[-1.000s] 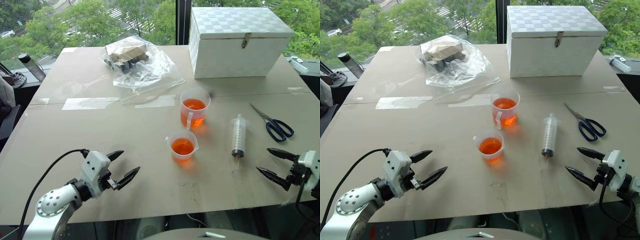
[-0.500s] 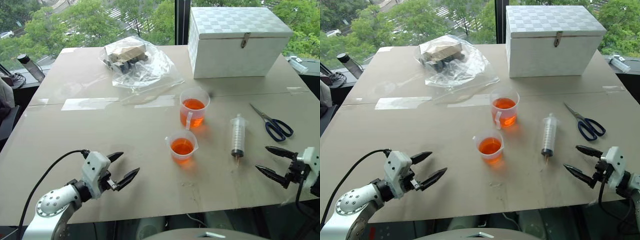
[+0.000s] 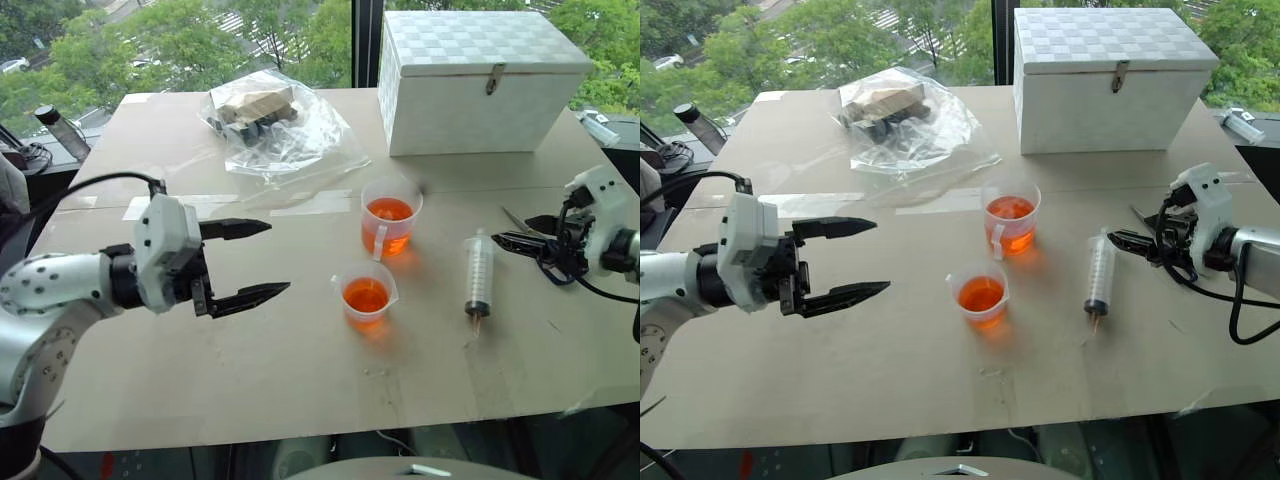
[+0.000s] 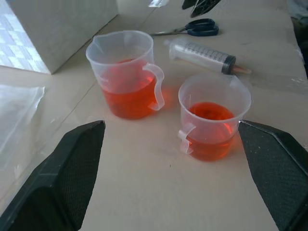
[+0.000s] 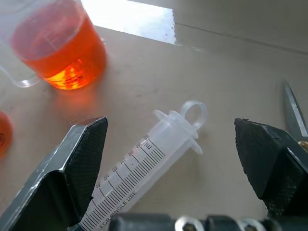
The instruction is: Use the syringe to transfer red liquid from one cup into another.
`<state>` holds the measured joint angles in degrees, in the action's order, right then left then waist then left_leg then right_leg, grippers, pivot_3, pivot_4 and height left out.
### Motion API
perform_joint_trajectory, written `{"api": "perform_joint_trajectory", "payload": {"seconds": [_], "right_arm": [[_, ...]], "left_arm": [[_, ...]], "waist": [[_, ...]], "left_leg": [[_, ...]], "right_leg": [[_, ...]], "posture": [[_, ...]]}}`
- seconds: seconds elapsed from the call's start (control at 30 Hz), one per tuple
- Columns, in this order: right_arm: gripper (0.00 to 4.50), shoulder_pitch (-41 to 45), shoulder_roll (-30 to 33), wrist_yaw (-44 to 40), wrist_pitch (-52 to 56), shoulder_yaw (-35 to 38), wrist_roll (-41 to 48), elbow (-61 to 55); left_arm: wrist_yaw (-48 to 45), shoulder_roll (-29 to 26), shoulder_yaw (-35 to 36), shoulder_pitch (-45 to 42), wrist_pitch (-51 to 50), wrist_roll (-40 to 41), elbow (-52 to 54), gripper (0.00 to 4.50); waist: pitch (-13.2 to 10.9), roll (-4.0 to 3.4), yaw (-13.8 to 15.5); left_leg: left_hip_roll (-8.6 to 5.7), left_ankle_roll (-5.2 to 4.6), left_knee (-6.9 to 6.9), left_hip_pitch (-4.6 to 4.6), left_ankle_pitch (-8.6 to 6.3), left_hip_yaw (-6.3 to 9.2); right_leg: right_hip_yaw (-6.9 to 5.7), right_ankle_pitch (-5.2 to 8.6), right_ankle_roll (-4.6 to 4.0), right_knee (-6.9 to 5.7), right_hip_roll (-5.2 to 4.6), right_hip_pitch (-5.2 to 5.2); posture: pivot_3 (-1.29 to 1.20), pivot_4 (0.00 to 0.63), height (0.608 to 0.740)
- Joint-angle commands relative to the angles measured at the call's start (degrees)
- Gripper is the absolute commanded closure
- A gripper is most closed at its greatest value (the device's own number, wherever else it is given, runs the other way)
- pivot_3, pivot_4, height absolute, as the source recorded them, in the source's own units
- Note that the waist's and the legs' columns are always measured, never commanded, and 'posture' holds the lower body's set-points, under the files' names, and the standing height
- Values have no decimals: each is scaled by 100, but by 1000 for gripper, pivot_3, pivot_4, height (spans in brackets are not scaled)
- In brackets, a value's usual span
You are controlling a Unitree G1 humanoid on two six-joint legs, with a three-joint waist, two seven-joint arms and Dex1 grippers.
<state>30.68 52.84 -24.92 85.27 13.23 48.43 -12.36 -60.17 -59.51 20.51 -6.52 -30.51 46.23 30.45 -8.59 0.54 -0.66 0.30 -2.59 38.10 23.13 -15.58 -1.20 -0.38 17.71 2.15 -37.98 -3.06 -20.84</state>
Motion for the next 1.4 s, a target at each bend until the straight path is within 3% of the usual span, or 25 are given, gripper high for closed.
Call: {"api": "perform_joint_trajectory", "payload": {"seconds": [0.03, 0.13, 0.37, 0.57, 0.93, 1.3, 1.33, 1.4], "right_arm": [[15, 692, -8, 1177, 723, -458, 545, 672], [15, 1099, -174, 2339, 723, -808, 1330, 1122], [15, 1991, -852, 5182, 723, -1375, 3286, 2431], [15, 2319, -1075, 6651, 723, -1654, 4357, 3150], [15, 2237, -847, 8524, -85, -2589, 6356, 3216], [15, 2071, -1373, 9055, -408, -2333, 6457, 3200], [556, 2047, -1442, 9133, -433, -2293, 6457, 3189], [1216, 2003, -1577, 9318, -512, -2210, 6457, 3163]], "left_arm": [[-177, -205, -261, -774, -181, 261, -51, 0], [-298, -152, -517, -1377, -313, 375, -216, 0], [-602, -59, -920, -1982, -481, 468, -324, 0], [-608, -14, -821, -2005, -763, 755, -229, 0], [-556, -14, -584, -1602, -838, 802, -28, 0], [-592, 99, -625, -1446, -601, 607, -61, 0], [-611, 100, -617, -1438, -580, 587, -77, 0], [-637, 103, -595, -1402, -537, 547, -107, 0]], "waist": [[3, 2, 2], [2, 3, 0], [-6, 14, -60], [-8, 19, -27], [-9, 20, -39], [-9, 21, -40], [-9, 21, -37], [-8, 22, -37]], "left_leg": [[0, 1, 1, 15, 1, 0], [-3, 1, 25, 86, 4, -5], [-2, 1, 30, 81, 5, -18], [-2, 0, 37, 81, 5, -18], [0, 1, 38, 80, 5, -17], [4, 1, 41, 80, 5, -17], [4, 1, 41, 80, 5, -17], [4, 1, 42, 80, 5, -17]], "right_leg": [[0, 0, 1, 0, 1, -15], [1, -3, 5, -22, 7, -83], [13, -3, 8, -47, 20, -87], [13, -2, 8, -55, 23, -87], [12, -2, 9, -78, 26, -87], [14, -2, 8, -78, 29, -88], [13, -2, 8, -80, 29, -87], [13, -2, 8, -80, 28, -87]], "posture": [[0, 150, 740], [0, 150, 740], [0, 150, 740], [0, 150, 740], [0, 150, 740], [0, 150, 740], [0, 150, 740], [0, 150, 740]]}}
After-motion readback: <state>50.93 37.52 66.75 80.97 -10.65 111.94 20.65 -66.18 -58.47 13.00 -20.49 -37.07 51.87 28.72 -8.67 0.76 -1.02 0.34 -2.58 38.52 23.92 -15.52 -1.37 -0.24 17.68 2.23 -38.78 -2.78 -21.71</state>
